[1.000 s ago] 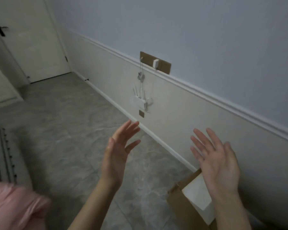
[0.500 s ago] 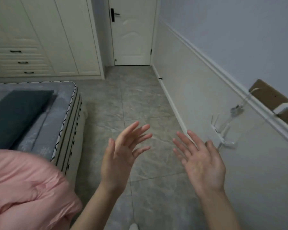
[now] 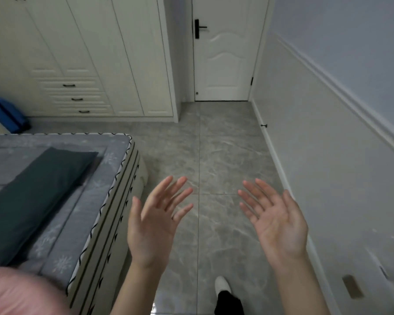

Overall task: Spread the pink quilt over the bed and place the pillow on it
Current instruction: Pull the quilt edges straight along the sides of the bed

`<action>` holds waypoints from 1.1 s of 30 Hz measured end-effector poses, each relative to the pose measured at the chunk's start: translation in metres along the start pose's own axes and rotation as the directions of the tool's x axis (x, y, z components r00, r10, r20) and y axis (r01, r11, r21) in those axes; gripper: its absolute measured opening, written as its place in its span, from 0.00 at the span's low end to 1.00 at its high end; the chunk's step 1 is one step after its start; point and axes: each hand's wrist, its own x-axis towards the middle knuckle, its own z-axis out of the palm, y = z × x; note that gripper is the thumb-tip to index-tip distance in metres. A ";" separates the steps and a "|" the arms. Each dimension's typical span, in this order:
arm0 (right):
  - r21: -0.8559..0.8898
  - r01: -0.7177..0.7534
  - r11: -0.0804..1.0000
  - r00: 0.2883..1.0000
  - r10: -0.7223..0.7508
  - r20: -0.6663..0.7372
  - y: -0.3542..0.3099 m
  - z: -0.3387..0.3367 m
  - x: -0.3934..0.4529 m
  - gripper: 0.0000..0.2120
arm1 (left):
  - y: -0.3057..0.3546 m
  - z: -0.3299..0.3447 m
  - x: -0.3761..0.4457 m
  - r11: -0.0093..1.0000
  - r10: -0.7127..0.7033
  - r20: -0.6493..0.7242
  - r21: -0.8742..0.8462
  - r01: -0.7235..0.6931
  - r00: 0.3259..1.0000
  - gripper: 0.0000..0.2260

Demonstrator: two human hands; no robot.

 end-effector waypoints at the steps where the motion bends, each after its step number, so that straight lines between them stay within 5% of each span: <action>1: -0.006 -0.021 1.000 1.000 0.021 0.008 -0.003 0.000 0.023 0.27 | 0.000 0.002 0.020 1.000 -0.017 -0.029 0.006 0.017 0.999 0.34; 8: -0.142 -0.134 0.981 0.964 0.162 0.209 0.000 0.060 0.213 0.27 | 0.026 -0.020 0.157 0.996 0.088 -0.301 0.020 -0.087 0.949 0.33; 15: -0.315 -0.339 0.886 0.836 0.438 0.331 0.090 0.151 0.347 0.21 | 0.066 -0.116 0.223 0.948 0.274 -0.586 0.031 -0.316 0.763 0.34; 26: -0.603 -0.298 0.740 0.666 0.614 0.424 0.235 0.292 0.485 0.22 | 0.122 -0.298 0.316 0.906 0.332 -0.781 0.106 -0.411 0.529 0.39; 30: -0.784 -0.127 0.608 0.581 0.686 0.438 0.304 0.348 0.524 0.45 | 0.130 -0.371 0.330 0.908 0.280 -0.855 0.089 -0.409 0.436 0.39; 33: -0.856 -0.087 0.509 0.550 0.741 0.384 0.373 0.397 0.547 0.42 | 0.135 -0.427 0.336 0.933 0.203 -0.905 0.063 -0.354 0.374 0.26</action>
